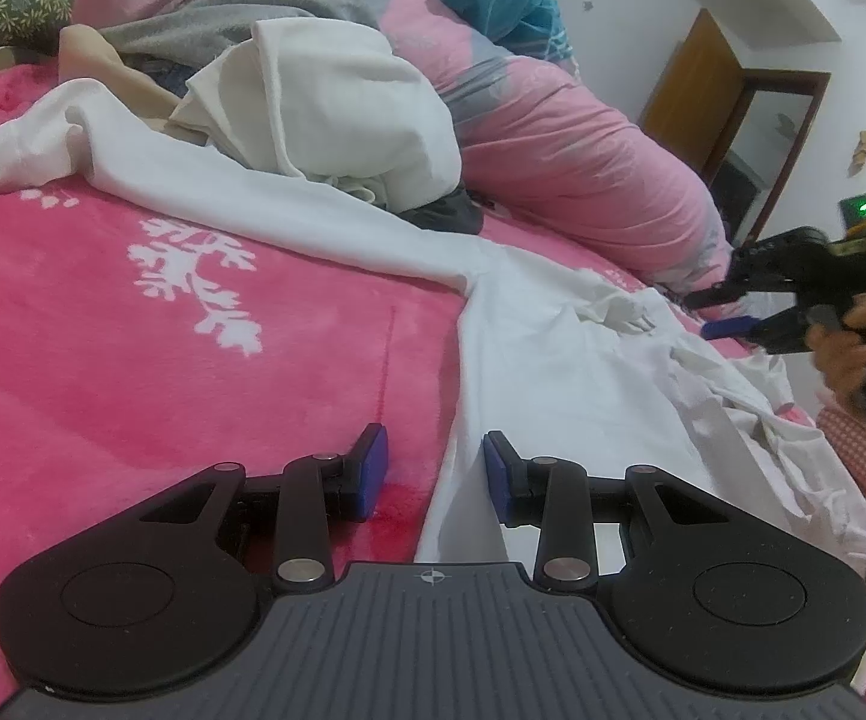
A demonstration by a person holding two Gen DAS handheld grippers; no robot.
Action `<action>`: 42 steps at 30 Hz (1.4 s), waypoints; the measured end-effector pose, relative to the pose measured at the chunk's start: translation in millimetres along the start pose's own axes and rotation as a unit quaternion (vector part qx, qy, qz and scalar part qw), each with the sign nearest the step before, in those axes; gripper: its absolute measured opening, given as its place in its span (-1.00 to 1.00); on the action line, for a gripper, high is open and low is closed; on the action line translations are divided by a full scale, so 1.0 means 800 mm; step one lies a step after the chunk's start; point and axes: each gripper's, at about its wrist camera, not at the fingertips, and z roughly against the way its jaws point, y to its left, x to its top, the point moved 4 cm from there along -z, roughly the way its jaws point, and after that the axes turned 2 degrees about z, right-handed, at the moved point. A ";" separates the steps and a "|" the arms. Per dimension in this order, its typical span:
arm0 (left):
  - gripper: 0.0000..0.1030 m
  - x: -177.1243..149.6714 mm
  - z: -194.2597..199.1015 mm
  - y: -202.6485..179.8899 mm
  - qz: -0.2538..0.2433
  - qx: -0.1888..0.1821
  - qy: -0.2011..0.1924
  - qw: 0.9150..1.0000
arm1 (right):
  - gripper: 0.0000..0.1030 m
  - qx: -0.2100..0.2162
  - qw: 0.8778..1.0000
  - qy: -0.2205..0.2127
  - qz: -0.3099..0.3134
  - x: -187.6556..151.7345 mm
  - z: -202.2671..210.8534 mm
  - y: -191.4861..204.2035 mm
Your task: Fold clothes
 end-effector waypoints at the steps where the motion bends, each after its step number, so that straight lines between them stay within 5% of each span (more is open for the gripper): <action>1: -0.32 0.002 0.003 0.001 0.006 -0.003 -0.004 1.000 | -0.29 0.003 1.000 0.000 -0.020 0.007 -0.008 -0.009; 8: -0.19 0.042 0.030 -0.003 0.016 0.024 -0.018 0.999 | -0.28 -0.012 0.997 -0.009 -0.081 0.052 -0.059 -0.048; 17: -0.17 0.099 -0.043 -0.054 -0.024 -0.036 0.079 0.996 | -0.02 -0.030 0.999 -0.002 -0.012 0.115 -0.113 -0.039; 25: -0.17 0.073 -0.139 -0.054 -0.041 -0.025 0.098 0.994 | -0.04 -0.014 1.000 0.010 0.010 0.142 -0.151 -0.034; 31: -0.17 0.057 -0.145 -0.040 -0.021 -0.032 0.103 0.994 | -0.05 -0.023 0.995 0.027 0.090 0.142 -0.185 -0.011; 34: -0.17 0.056 -0.146 -0.042 -0.026 -0.030 0.100 0.994 | -0.27 -0.028 0.989 0.028 0.144 0.134 -0.198 0.006; 36: -0.17 0.057 -0.147 -0.042 -0.028 -0.029 0.099 0.994 | -0.94 -0.037 0.982 0.028 0.182 0.126 -0.201 0.018; 39: -0.17 0.057 -0.144 -0.042 -0.022 -0.032 0.099 0.994 | -0.98 -0.038 0.982 -0.016 0.183 0.127 -0.184 0.022; 42: -0.17 0.058 -0.148 -0.040 -0.022 -0.031 0.100 0.994 | -0.98 0.009 0.994 -0.062 0.094 0.144 -0.162 0.004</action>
